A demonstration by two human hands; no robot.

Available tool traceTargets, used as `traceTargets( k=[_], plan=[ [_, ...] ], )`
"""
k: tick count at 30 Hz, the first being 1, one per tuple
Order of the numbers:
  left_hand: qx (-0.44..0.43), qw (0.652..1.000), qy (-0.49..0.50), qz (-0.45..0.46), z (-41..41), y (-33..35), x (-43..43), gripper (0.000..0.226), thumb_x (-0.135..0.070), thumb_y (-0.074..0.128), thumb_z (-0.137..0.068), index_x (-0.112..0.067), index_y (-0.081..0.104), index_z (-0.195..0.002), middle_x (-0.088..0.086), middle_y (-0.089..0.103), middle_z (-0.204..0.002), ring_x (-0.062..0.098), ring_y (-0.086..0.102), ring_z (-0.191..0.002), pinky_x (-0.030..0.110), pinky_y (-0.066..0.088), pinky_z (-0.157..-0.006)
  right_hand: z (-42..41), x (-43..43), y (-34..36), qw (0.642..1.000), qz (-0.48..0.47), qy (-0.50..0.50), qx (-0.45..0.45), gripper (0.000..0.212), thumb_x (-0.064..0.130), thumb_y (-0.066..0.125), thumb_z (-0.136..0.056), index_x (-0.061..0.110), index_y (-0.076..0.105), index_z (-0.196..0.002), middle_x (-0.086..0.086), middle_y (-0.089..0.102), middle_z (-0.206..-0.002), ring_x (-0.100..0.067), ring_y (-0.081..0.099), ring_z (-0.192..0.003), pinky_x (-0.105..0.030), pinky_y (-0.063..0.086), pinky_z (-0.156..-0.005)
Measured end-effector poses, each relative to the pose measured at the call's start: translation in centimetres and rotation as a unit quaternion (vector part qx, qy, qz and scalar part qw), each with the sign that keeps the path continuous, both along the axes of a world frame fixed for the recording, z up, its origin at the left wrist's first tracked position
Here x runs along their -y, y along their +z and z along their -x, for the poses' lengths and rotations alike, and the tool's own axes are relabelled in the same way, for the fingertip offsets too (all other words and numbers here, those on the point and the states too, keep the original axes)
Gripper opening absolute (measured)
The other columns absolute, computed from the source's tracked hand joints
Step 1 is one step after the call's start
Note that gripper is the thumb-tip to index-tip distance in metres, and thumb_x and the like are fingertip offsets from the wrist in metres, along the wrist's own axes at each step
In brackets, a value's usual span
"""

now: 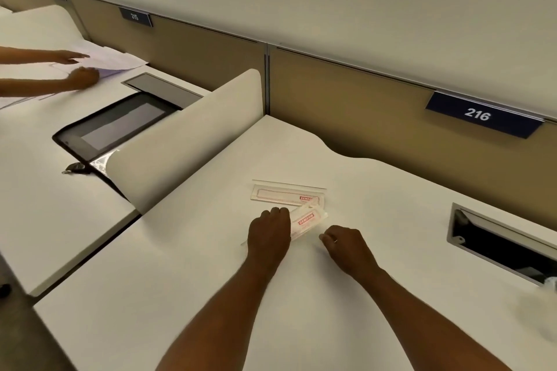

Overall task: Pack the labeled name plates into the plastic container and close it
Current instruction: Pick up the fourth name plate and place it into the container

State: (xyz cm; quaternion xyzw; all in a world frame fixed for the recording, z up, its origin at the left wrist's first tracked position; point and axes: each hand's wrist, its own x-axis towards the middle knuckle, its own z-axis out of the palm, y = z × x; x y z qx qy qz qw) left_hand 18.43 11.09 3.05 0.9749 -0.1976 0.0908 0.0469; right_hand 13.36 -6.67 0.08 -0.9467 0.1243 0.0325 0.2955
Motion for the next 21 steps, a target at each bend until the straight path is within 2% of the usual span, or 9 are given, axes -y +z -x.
traceTargets(
  k=[2, 4, 6, 8, 10, 13, 16, 18, 21],
  plan=[
    [0.000, 0.998, 0.001, 0.058, -0.1, 0.6, 1.0, 0.017, -0.011, 0.073, -0.065, -0.015, 0.059, -0.072, 0.001, 0.063, -0.063, 0.020, 0.060, -0.051, 0.024, 0.032, -0.039, 0.4, 0.9, 0.2, 0.999, -0.024, -0.040, 0.018, 0.035, 0.029, 0.052, -0.094, 0.014, 0.048, -0.062, 0.000, 0.055, -0.062, -0.023, 0.054, -0.067, -0.033, 0.038, -0.062],
    [0.008, 0.993, -0.002, 0.114, -0.1, 1.1, 2.2, 0.004, -0.015, 0.060, -0.081, -0.015, 0.059, -0.085, 0.002, 0.066, -0.076, 0.024, 0.063, -0.064, 0.027, 0.034, -0.046, 0.8, 1.8, 0.7, 0.996, -0.058, -0.071, 0.022, 0.035, 0.027, 0.052, -0.094, 0.018, 0.048, -0.061, 0.004, 0.056, -0.062, -0.022, 0.057, -0.068, -0.031, 0.040, -0.062],
    [-0.002, 0.985, -0.006, 0.170, 0.3, 1.7, 3.5, 0.009, -0.020, 0.051, -0.088, -0.016, 0.058, -0.093, 0.002, 0.067, -0.083, 0.025, 0.064, -0.073, 0.028, 0.036, -0.053, 1.4, 2.8, 1.3, 0.982, -0.161, -0.092, 0.018, 0.026, 0.028, 0.053, -0.093, 0.016, 0.060, -0.071, 0.002, 0.065, -0.075, -0.022, 0.065, -0.076, -0.035, 0.051, -0.071],
    [-0.014, 0.975, -0.010, 0.223, 0.9, 2.7, 4.9, 0.010, -0.022, 0.050, -0.091, -0.018, 0.058, -0.094, 0.000, 0.067, -0.086, 0.024, 0.063, -0.077, 0.027, 0.036, -0.059, 2.1, 3.7, 2.1, 0.948, -0.307, -0.087, -0.016, 0.021, 0.036, 0.056, -0.093, 0.018, 0.067, -0.093, 0.000, 0.069, -0.097, -0.019, 0.068, -0.089, -0.038, 0.056, -0.084],
    [-0.038, 0.957, -0.009, 0.287, 1.4, 3.6, 6.1, 0.007, -0.023, 0.052, -0.091, -0.018, 0.058, -0.091, -0.001, 0.067, -0.085, 0.021, 0.062, -0.077, 0.025, 0.036, -0.061, 2.8, 4.5, 3.0, 0.912, -0.402, -0.060, -0.058, 0.036, 0.049, 0.060, -0.087, 0.023, 0.066, -0.111, 0.000, 0.066, -0.115, -0.020, 0.064, -0.104, -0.038, 0.054, -0.092],
    [-0.119, 0.902, 0.003, 0.414, 2.5, 5.2, 7.8, 0.004, -0.019, 0.059, -0.089, -0.016, 0.061, -0.089, -0.002, 0.069, -0.084, 0.018, 0.065, -0.078, 0.028, 0.047, -0.066, 4.1, 5.5, 4.5, 0.869, -0.488, -0.054, -0.070, 0.046, 0.057, 0.062, -0.077, 0.031, 0.067, -0.115, 0.001, 0.065, -0.124, -0.023, 0.061, -0.115, -0.041, 0.051, -0.096],
    [-0.200, 0.828, 0.002, 0.523, 3.6, 6.5, 9.2, 0.006, -0.015, 0.060, -0.089, -0.011, 0.062, -0.092, 0.005, 0.069, -0.084, 0.020, 0.069, -0.073, 0.039, 0.059, -0.067, 5.4, 6.9, 5.4, 0.819, -0.568, -0.054, -0.054, 0.053, 0.056, 0.064, -0.079, 0.026, 0.062, -0.123, -0.006, 0.064, -0.128, -0.031, 0.061, -0.118, -0.050, 0.052, -0.096],
    [-0.237, 0.788, -0.003, 0.569, 4.4, 7.0, 10.2, 0.005, -0.013, 0.060, -0.088, -0.010, 0.062, -0.092, 0.007, 0.069, -0.084, 0.016, 0.070, -0.068, 0.034, 0.060, -0.060, 6.5, 8.0, 6.2, 0.791, -0.610, -0.040, -0.042, 0.058, 0.052, 0.067, -0.079, 0.020, 0.059, -0.126, -0.013, 0.065, -0.124, -0.037, 0.062, -0.115, -0.053, 0.053, -0.090],
    [-0.286, 0.745, -0.012, 0.602, 5.4, 7.4, 11.6, 0.007, -0.014, 0.061, -0.088, -0.010, 0.063, -0.093, 0.008, 0.070, -0.085, 0.014, 0.070, -0.069, 0.029, 0.059, -0.060, 7.8, 9.4, 7.5, 0.784, -0.620, -0.037, -0.022, 0.063, 0.050, 0.077, -0.072, 0.015, 0.060, -0.121, -0.017, 0.068, -0.109, -0.040, 0.065, -0.107, -0.048, 0.056, -0.081]
  ],
)
